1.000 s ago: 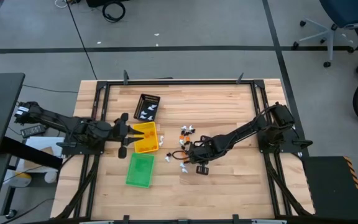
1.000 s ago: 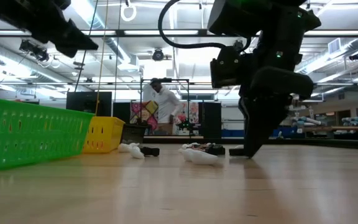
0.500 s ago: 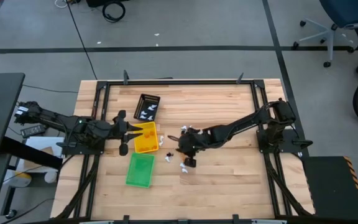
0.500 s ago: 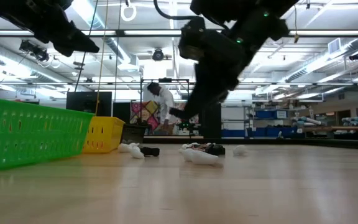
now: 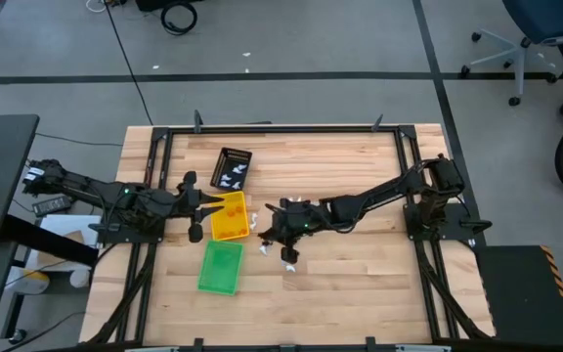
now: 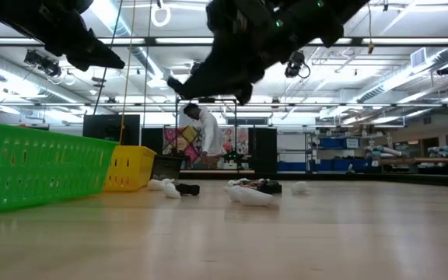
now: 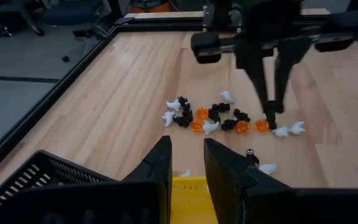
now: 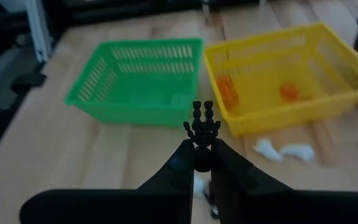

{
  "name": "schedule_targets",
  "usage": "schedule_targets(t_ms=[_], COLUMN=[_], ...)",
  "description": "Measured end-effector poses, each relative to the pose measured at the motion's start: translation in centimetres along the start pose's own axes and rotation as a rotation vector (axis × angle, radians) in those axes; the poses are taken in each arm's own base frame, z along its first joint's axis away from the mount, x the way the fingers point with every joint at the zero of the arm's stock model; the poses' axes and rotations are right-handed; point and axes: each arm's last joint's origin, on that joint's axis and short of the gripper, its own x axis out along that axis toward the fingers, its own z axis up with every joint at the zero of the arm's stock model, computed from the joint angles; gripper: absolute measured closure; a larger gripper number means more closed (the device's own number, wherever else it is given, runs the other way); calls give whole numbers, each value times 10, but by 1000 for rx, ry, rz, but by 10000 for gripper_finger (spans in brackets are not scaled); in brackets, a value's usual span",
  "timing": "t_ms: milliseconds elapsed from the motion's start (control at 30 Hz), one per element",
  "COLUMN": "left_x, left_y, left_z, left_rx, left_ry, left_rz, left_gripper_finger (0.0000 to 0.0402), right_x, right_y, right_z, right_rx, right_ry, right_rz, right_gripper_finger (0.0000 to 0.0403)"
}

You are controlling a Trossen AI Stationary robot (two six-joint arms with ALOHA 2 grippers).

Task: Sort Halloween decoration
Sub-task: Put the black skeleton toy into the green basket

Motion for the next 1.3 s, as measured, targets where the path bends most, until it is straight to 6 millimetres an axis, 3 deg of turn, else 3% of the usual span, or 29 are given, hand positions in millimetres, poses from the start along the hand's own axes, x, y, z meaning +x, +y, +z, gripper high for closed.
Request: schedule_targets(t_ms=[200, 433, 633, 767, 900, 1000, 1133, 1300], left_x=[0, -1, -1, -1, -1, -1, -1, -1], left_y=[0, 1, 1, 1, 1, 1, 1, 1], left_z=[0, -1, -1, -1, -1, -2, -2, -4], left_rx=[-4, 2, -15, -18, -18, -16, -11, -8], left_ry=[-2, 11, 15, 14, 15, 16, 21, 35], left_rz=[0, 0, 0, 0, 0, 0, 1, 1], left_gripper_finger=[333, 333, 333, 333, 333, 333, 333, 333], right_x=[20, 67, 100, 113, 112, 100, 86, 68], right_y=[20, 36, 34, 28, 21, 17, 19, 26], right_z=[21, 45, 47, 41, 41, 47, 58, 49], right_rx=[-80, -196, -238, -225, -197, -187, -204, -234], right_ry=[-39, -29, 23, 61, 81, 128, 138, 310], right_rz=[34, 69, 117, 173, 177, 139, 113, 2], right_gripper_finger=[359, 359, 357, 326, 277, 253, 240, 241])
